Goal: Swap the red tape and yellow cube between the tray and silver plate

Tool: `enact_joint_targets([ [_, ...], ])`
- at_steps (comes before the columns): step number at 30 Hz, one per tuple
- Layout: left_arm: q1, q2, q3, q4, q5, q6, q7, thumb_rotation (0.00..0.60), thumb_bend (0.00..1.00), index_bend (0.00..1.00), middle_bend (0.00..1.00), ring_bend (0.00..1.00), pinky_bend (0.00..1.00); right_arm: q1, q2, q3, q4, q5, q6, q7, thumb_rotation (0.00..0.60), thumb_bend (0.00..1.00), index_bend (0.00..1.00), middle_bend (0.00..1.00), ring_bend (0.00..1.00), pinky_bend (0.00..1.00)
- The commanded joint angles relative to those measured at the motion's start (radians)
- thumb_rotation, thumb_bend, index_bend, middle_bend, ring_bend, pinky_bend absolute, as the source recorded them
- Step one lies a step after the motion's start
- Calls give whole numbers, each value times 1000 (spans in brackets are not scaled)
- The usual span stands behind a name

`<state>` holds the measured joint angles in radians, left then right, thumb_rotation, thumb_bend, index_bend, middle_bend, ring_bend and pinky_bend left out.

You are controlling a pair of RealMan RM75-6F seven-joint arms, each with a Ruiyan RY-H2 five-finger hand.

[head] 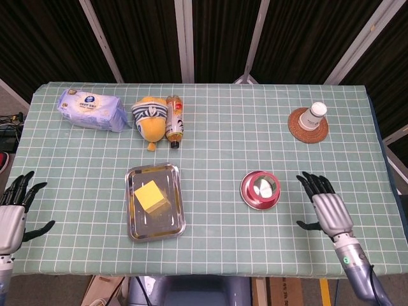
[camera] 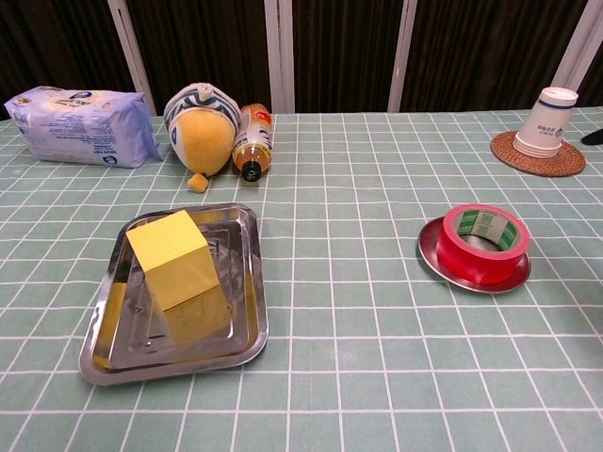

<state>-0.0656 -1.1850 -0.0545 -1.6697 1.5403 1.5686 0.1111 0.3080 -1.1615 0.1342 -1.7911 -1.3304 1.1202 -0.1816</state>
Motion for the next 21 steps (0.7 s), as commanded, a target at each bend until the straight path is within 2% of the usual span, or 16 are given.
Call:
enact_joint_targets([
  [1, -3, -5, -1, 2, -3, -5, 8, 600, 146, 206, 0, 0, 147, 101, -47, 47, 2, 118, -111, -100, 600, 33, 0, 0, 0, 0],
  [9, -7, -10, -13, 4, -28, -14, 17, 600, 146, 206, 0, 0, 147, 217, -122, 71, 66, 281, -217, -186, 600, 32, 0, 0, 0, 0],
  [21, -11, -21, -17, 5, -43, -21, 39, 600, 146, 206, 0, 0, 147, 324, -175, 60, 138, 421, -290, -251, 600, 32, 0, 0, 0, 0],
])
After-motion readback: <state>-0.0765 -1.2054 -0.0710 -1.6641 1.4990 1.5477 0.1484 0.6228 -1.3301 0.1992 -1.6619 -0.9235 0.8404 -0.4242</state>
